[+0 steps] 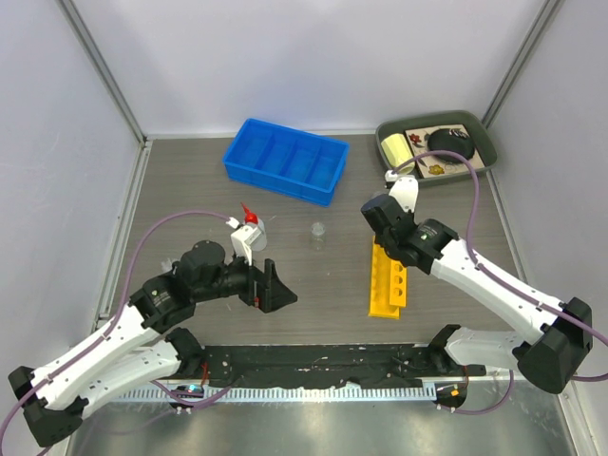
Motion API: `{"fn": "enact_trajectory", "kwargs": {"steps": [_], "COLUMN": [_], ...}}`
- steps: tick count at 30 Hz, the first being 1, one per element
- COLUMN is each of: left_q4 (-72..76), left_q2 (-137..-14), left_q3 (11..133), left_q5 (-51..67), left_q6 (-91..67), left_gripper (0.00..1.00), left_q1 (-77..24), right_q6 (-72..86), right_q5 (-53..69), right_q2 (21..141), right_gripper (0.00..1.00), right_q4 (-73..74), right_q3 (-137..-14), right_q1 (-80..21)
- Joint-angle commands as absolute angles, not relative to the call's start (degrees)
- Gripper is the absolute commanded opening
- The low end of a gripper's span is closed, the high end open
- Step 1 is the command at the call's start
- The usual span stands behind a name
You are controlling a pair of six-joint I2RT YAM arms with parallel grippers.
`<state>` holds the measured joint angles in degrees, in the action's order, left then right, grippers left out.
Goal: Organize the chemistry lab equipment
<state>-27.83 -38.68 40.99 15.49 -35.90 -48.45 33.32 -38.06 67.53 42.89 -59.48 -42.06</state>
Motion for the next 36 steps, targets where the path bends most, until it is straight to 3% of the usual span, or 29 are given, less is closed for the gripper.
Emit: {"fn": "enact_trajectory", "kwargs": {"steps": [1,16,36], "left_q4": [-25.5,-24.7,-24.5], "left_q2": [-39.3,-40.3,-40.2], "left_q3": [41.0,40.6,39.8], "left_q5": [15.8,16.2,16.6], "left_q6": [-35.9,-36.3,-37.4], "left_gripper": [1.0,1.0,1.0], "left_q1": [-48.3,-48.3,-48.3], "right_q6": [34.0,34.5,35.3], "right_q5": [-41.0,-37.8,-36.7], "right_q2": [66.9,68.4,67.2], "right_gripper": [0.06,0.08,0.38], "right_q4": [39.2,35.7,35.5], "right_q3": [-58.4,-53.2,-50.9], "right_q1": [-41.5,-40.9,-40.8]}}
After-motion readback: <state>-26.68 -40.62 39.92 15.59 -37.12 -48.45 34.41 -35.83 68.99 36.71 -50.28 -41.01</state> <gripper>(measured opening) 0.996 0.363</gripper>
